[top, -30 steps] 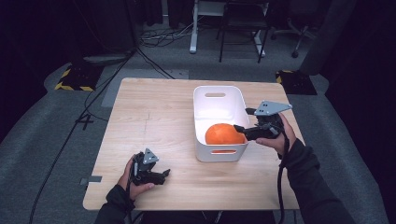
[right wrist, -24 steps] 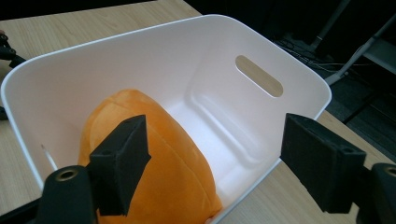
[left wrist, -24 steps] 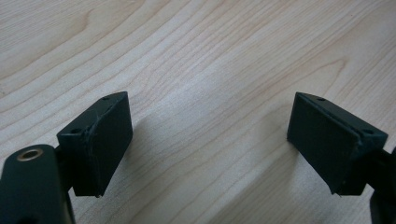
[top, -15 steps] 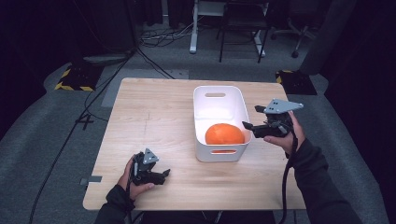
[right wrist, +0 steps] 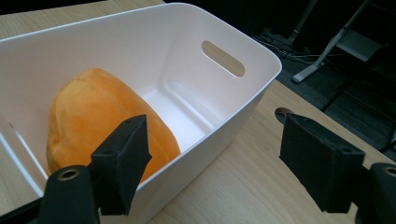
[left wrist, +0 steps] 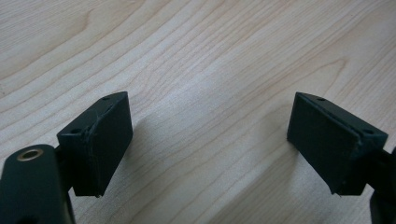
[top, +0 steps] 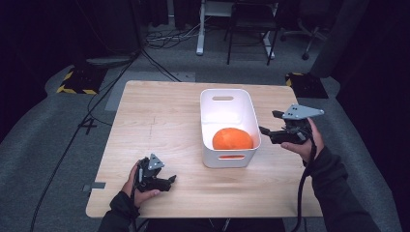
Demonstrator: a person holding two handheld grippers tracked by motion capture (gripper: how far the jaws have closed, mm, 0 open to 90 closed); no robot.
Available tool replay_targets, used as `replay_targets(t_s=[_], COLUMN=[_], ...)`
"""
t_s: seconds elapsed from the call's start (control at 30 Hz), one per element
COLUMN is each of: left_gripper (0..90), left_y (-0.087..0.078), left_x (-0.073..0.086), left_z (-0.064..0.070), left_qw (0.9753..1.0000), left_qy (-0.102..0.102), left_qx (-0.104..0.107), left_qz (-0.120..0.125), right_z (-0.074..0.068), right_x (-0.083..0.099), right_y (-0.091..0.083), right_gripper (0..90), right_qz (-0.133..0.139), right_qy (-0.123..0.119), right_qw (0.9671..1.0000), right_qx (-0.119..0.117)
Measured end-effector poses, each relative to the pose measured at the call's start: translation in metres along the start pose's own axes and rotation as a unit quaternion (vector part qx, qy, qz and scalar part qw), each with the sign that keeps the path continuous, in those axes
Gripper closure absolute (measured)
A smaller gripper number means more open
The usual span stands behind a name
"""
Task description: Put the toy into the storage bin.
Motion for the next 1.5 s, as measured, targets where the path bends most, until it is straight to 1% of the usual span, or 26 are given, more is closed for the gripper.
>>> replay_targets(t_s=[0.03,0.07,0.1,0.13,0.17,0.3,0.43,0.53,0.6,0.63,0.7,0.77,0.8,0.93,1.0,1.07,1.1,1.23,1.3,1.33,1.37,1.47,1.5], left_gripper=[14.6,14.6,14.6,14.6,14.6,14.6,14.5,14.6,14.6,14.6,14.6,14.6,14.6,14.6,14.6,14.6,14.6,14.6,14.6,14.6,14.6,14.6,14.6], left_y=[0.0,0.0,0.0,0.0,0.0,0.0,0.0,0.0,0.0,0.0,0.0,0.0,0.0,0.0,0.0,0.0,0.0,0.0,0.0,0.0,0.0,0.0,0.0], left_x=[0.0,0.0,0.0,0.0,0.0,0.0,0.0,0.0,0.0,0.0,0.0,0.0,0.0,0.0,0.0,0.0,0.0,0.0,0.0,0.0,0.0,0.0,0.0], left_z=[0.0,0.001,0.0,0.001,0.0,0.001,0.001,0.001,0.001,0.001,0.001,0.001,0.001,0.001,0.001,0.001,0.001,0.001,0.001,0.001,0.001,0.001,0.001], left_qw=[1.0,1.0,1.0,1.0,1.0,1.0,1.0,1.0,1.0,1.0,1.0,1.0,1.0,1.0,1.0,1.0,1.0,1.0,1.0,1.0,1.0,1.0,1.0], left_qy=[0.0,-0.003,-0.003,-0.003,-0.003,-0.004,-0.004,-0.004,-0.004,-0.004,-0.004,-0.004,-0.004,-0.004,-0.004,-0.004,-0.004,-0.004,-0.004,-0.004,-0.004,-0.004,-0.004], left_qx=[-0.001,0.002,-0.001,0.002,-0.001,0.001,0.001,0.001,0.001,0.001,0.001,0.001,0.001,0.001,0.001,0.0,0.001,0.001,0.001,0.001,0.001,0.001,0.001], left_qz=[0.0,-0.001,0.0,0.0,0.0,0.0,0.0,0.0,0.0,0.0,0.0,0.0,0.0,0.0,0.0,0.0,0.0,0.0,0.0,0.0,0.0,0.0,0.0], right_z=[0.0,0.001,0.001,0.001,0.002,0.003,0.004,0.003,0.003,0.004,0.004,0.004,0.003,0.003,0.003,0.002,0.002,0.001,0.001,0.0,-0.001,-0.002,-0.004], right_x=[0.001,0.003,0.004,0.006,0.006,0.009,0.013,0.014,0.016,0.016,0.018,0.023,0.024,0.03,0.036,0.038,0.04,0.048,0.049,0.051,0.054,0.057,0.061], right_y=[-0.001,-0.002,-0.003,-0.004,-0.005,-0.007,-0.01,-0.012,-0.014,-0.015,-0.016,-0.018,-0.018,-0.017,-0.016,-0.016,-0.015,-0.013,-0.013,-0.012,-0.011,-0.01,-0.008], right_gripper=[24.3,24.3,24.3,24.3,24.3,24.3,24.3,24.3,24.3,24.3,24.3,24.2,24.2,24.3,24.2,24.3,24.3,24.3,24.3,24.2,24.3,24.3,24.3], right_qz=[-0.003,-0.004,-0.006,-0.009,-0.007,-0.008,-0.012,-0.012,-0.011,-0.01,-0.011,-0.014,-0.015,-0.019,-0.024,-0.025,-0.029,-0.036,-0.037,-0.038,-0.043,-0.046,-0.052], right_qy=[0.002,-0.001,0.002,0.0,-0.001,0.003,-0.003,0.003,0.003,-0.003,-0.003,0.003,0.005,0.0,0.003,0.003,0.007,0.006,0.006,0.008,0.003,0.004,0.003], right_qw=[1.0,1.0,1.0,1.0,1.0,0.9999,0.9999,0.9999,0.9999,0.9999,0.9999,0.9998,0.9998,0.9998,0.9997,0.9997,0.9995,0.9993,0.9993,0.9992,0.9991,0.9989,0.9987], right_qx=[0.002,0.003,0.003,0.004,0.005,0.007,0.01,0.011,0.011,0.011,0.011,0.011,0.012,0.009,0.008,0.007,0.009,0.005,0.006,0.003,0.004,0.003,0.002])
Point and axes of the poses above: each handheld gripper's, and its own axes: y roughly forward along the jaws, x roughly out of its underside, z roughly to its right, the point moved 6 cm from there along y, roughly forward along the jaws, and after that the axes turned 5 degrees about z, right-handed, at the moved point
